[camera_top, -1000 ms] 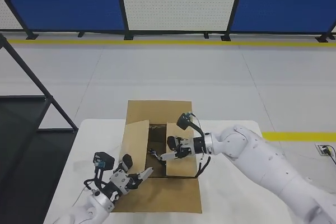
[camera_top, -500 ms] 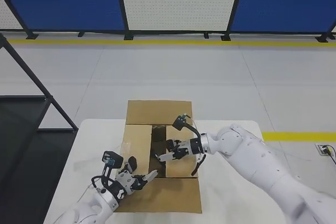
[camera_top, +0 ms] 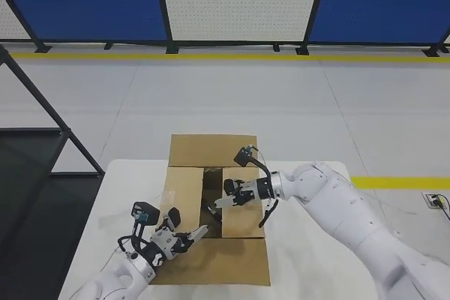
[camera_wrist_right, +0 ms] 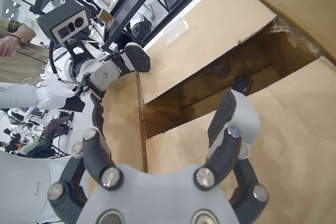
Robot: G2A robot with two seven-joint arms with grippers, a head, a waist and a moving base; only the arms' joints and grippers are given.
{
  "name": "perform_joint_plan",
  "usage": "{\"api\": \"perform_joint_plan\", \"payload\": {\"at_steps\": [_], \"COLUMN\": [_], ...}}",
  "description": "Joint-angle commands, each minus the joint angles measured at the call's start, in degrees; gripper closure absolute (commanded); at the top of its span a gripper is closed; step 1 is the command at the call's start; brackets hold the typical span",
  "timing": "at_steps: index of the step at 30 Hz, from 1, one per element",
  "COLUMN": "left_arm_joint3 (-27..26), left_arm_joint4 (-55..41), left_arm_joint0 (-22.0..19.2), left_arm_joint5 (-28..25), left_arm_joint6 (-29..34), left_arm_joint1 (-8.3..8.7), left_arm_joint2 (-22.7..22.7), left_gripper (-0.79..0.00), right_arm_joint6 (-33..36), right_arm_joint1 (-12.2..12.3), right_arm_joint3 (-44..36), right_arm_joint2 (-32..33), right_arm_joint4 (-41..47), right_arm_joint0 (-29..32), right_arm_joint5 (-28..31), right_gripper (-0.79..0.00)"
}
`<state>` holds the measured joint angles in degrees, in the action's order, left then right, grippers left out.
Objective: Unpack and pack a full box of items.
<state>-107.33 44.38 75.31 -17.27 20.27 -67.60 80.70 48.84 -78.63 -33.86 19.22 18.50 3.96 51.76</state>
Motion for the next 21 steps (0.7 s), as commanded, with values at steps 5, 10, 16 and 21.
{"api": "perform_joint_plan", "payload": {"at_steps": [5,10,16,21], "left_arm_joint3": [-1.95,-4.85,-8.46,-9.57], "left_arm_joint4": [-0.61,-4.61,-9.78,-13.97], "left_arm_joint0": [0.97,2.92,9.01,13.99], "left_arm_joint5": [0.09,-0.2,-1.72,-5.03], "left_arm_joint6": [-2.93,-6.22,-9.74,-10.95], "left_arm_joint1": [0.04,0.13,0.61,0.95], "left_arm_joint2": [1.1,4.22,12.98,19.98], "left_gripper": [-0.785,-0.785,-0.785,-0.785], "right_arm_joint6": [-3.69,-7.21,-7.18,-7.92], "right_arm_joint1": [0.33,0.99,1.26,1.27], "right_arm_joint3": [2.72,7.02,8.08,7.78], "right_arm_joint2": [2.37,5.42,5.88,6.06], "right_arm_joint4": [-2.1,0.06,0.0,0.13], "right_arm_joint0": [-1.04,-0.3,-0.3,0.16], "right_arm_joint5": [-0.51,2.35,3.28,2.56], "right_gripper": [-0.785,-0.785,-0.785,-0.785]}}
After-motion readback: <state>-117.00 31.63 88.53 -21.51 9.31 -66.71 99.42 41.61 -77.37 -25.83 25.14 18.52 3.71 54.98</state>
